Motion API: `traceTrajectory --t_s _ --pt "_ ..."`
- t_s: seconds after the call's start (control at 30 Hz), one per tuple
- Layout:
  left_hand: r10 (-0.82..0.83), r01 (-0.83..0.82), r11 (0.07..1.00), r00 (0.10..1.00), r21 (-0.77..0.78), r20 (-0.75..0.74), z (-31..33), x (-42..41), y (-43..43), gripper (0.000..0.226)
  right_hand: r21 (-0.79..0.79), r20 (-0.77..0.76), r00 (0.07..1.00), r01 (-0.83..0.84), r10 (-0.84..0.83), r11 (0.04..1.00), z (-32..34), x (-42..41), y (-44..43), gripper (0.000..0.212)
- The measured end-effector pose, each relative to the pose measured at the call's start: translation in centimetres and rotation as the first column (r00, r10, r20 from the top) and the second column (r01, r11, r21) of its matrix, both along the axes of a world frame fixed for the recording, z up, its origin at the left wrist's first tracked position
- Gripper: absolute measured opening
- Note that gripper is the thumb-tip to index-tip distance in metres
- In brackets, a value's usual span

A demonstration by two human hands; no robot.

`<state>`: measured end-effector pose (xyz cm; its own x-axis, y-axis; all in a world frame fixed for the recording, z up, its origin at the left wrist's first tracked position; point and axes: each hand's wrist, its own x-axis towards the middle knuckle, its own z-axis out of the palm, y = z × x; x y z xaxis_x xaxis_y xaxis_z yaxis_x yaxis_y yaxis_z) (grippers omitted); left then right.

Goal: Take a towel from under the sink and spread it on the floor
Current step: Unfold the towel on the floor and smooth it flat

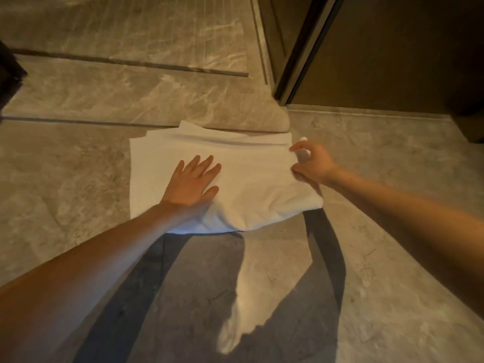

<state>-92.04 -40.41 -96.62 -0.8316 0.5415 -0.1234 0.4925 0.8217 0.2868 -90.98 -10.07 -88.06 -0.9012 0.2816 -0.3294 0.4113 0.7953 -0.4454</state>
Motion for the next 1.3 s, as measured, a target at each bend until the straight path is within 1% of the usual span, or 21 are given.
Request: traceTrajectory --t_s 0.07,0.13,0.17,0.23,0.3,0.37,0.5,0.6,0.7,0.77,0.87,0.93,1.0,1.03,1.07,1.1,1.13,1.17,1.2,1.23,1.3 --pt "-0.028 0.027 0.998 0.999 -0.050 -0.027 -0.7 0.1 -0.8 0.057 0.254 -0.029 0.995 -0.082 0.092 0.964 -0.5 -0.1 -1.2 0.055" --pt "-0.037 0.035 0.999 0.998 -0.039 -0.045 -1.0 0.3 -1.2 0.060 0.370 -0.130 0.957 -0.195 0.259 0.908 -1.4 0.4 -3.8 0.059" --pt "-0.032 0.030 0.999 0.998 -0.030 -0.052 -1.0 0.4 -1.1 0.061 0.380 -0.160 0.927 -0.260 0.340 0.888 -2.2 1.2 -5.3 0.061" --pt "-0.019 0.018 1.000 0.997 -0.020 -0.074 -1.3 0.5 -1.1 0.062 0.364 -0.128 0.899 -0.350 0.419 0.863 -4.2 3.1 -7.7 0.064" --pt "-0.021 0.020 1.000 0.994 -0.010 -0.106 -1.7 0.7 -1.1 0.061 0.355 -0.055 0.916 -0.354 0.398 0.865 -6.2 4.7 -7.8 0.064" --pt "-0.032 0.032 0.999 0.991 0.001 -0.132 -2.0 0.9 -1.1 0.060 0.385 -0.029 0.924 -0.341 0.380 0.858 -7.6 5.4 -6.6 0.063" --pt "-0.037 0.037 0.999 0.987 -0.003 -0.155 -2.2 0.9 -1.0 0.059 0.382 -0.069 0.911 -0.353 0.407 0.854 -8.9 5.5 -5.9 0.065" --pt "-0.018 0.017 1.000 0.991 -0.012 -0.133 -2.0 1.1 -1.0 0.060 0.370 -0.075 0.902 -0.370 0.424 0.852 -8.8 5.1 -5.8 0.065" --pt "0.018 -0.025 0.997 0.994 -0.067 -0.106 -1.6 3.1 -1.0 0.067 0.375 -0.057 0.860 -0.453 0.508 0.809 -8.2 4.3 -5.5 0.065" --pt "0.062 -0.068 0.991 0.997 -0.111 -0.054 -1.2 5.3 -1.1 0.071 0.393 -0.008 0.789 -0.562 0.614 0.728 -7.7 3.3 -5.1 0.066" --pt "0.120 -0.114 0.976 0.993 -0.186 0.023 -0.2 8.7 -1.2 0.080 0.435 0.110 0.618 -0.734 0.778 0.522 -6.8 0.7 -4.8 0.069" --pt "0.144 -0.124 0.954 0.988 -0.272 0.054 0.8 10.5 -0.9 0.084 0.454 0.197 0.508 -0.805 0.839 0.381 -6.0 -1.5 -5.5 0.070" --pt "0.188 -0.150 0.931 0.978 -0.334 0.086 1.9 10.8 -0.4 0.083 0.477 0.264 0.441 -0.832 0.857 0.281 -5.2 -2.8 -7.0 0.070" --pt "0.200 -0.166 0.936 0.977 -0.311 0.081 2.6 10.1 -0.4 0.077 0.487 0.257 0.451 -0.824 0.855 0.289 -5.0 -2.8 -8.0 0.070" --pt "0.178 -0.164 0.959 0.983 -0.230 0.039 3.1 9.0 -0.7 0.064 0.492 0.209 0.496 -0.798 0.843 0.348 -4.7 -2.4 -9.1 0.069" --pt "0.122 -0.122 0.986 0.992 -0.110 -0.011 3.5 7.7 -1.3 0.050 0.488 0.124 0.578 -0.743 0.806 0.458 -4.7 -1.4 -10.1 0.067" --pt "0.032 -0.031 0.999 0.998 0.003 -0.050 3.6 6.4 -2.1 0.041 0.467 0.029 0.676 -0.660 0.737 0.588 -4.6 0.0 -11.0 0.064" --pt "-0.074 0.079 0.995 0.994 0.066 -0.080 3.2 5.2 -3.0 0.041 0.437 -0.051 0.761 -0.565 0.646 0.700 -4.7 1.5 -11.9 0.064" --pt "-0.161 0.167 0.984 0.983 0.069 -0.088 2.7 4.2 -4.2 0.045 0.411 -0.086 0.822 -0.485 0.563 0.772 -5.0 3.0 -12.7 0.066" --pt "-0.212 0.216 0.976 0.973 0.037 -0.089 2.1 3.7 -5.3 0.050 0.390 -0.074 0.856 -0.448 0.512 0.805 -5.2 4.2 -13.3 0.069" --pt "-0.231 0.229 0.973 0.969 -0.031 -0.089 0.5 3.5 -7.1 0.055 0.374 0.019 0.857 -0.483 0.514 0.792 -6.1 5.6 -14.2 0.069"
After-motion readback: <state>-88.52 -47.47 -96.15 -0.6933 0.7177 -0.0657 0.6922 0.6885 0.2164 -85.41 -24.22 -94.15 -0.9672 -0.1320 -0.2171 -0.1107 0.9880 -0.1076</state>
